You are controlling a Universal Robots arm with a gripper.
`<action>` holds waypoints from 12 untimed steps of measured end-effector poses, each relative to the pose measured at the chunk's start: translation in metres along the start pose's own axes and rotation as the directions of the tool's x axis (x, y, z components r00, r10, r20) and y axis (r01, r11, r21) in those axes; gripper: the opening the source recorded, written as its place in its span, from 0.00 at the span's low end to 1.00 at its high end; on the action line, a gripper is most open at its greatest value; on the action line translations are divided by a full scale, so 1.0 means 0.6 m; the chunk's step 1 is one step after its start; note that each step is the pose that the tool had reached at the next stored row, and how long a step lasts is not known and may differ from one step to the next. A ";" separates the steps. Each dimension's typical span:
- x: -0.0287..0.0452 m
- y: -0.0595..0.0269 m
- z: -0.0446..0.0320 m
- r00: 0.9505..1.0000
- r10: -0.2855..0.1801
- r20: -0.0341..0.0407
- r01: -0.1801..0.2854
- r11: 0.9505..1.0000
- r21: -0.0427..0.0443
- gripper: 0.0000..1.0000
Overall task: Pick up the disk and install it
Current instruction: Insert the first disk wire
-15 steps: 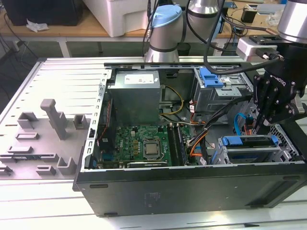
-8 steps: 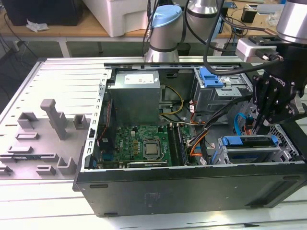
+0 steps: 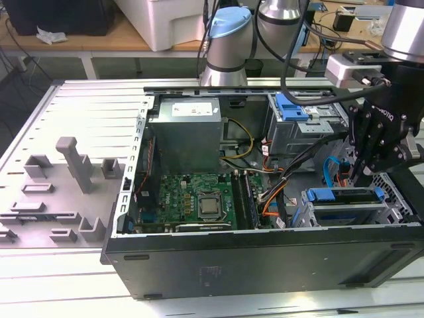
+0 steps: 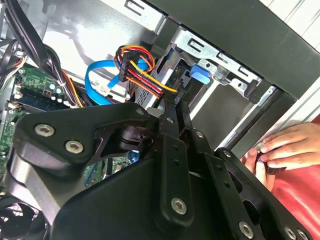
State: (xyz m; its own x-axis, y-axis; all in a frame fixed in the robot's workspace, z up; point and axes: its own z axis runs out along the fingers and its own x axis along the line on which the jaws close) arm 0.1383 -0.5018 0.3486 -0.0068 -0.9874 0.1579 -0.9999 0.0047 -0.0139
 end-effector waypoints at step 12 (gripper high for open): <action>0.000 0.001 0.005 1.000 0.000 0.000 0.000 1.000 0.003 0.17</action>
State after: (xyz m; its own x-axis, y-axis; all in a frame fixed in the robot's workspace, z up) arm 0.1376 -0.5023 0.3457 -0.0073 -0.9874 0.1578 -0.9999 0.0047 -0.0165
